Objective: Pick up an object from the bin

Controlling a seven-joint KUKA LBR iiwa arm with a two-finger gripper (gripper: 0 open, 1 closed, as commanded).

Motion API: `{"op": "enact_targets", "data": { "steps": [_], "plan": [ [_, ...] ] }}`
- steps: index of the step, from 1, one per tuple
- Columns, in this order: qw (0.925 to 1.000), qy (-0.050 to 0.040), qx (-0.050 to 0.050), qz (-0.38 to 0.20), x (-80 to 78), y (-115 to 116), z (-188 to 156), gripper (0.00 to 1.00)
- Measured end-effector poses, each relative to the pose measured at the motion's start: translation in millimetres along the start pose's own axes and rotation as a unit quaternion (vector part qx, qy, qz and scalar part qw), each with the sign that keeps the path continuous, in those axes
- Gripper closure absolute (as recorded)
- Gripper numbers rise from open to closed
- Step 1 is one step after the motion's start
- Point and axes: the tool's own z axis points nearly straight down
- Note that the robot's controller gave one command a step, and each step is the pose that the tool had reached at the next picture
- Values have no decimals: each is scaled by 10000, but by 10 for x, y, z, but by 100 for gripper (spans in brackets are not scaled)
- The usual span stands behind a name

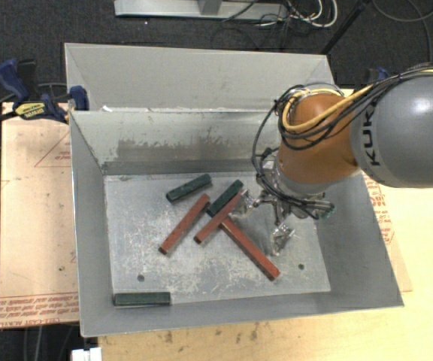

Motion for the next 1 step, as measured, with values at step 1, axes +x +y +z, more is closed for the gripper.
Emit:
{"op": "enact_targets", "data": {
  "steps": [1],
  "plan": [
    [10000, -4, -11, -5, -1, 15, 23, 0]
  ]
}}
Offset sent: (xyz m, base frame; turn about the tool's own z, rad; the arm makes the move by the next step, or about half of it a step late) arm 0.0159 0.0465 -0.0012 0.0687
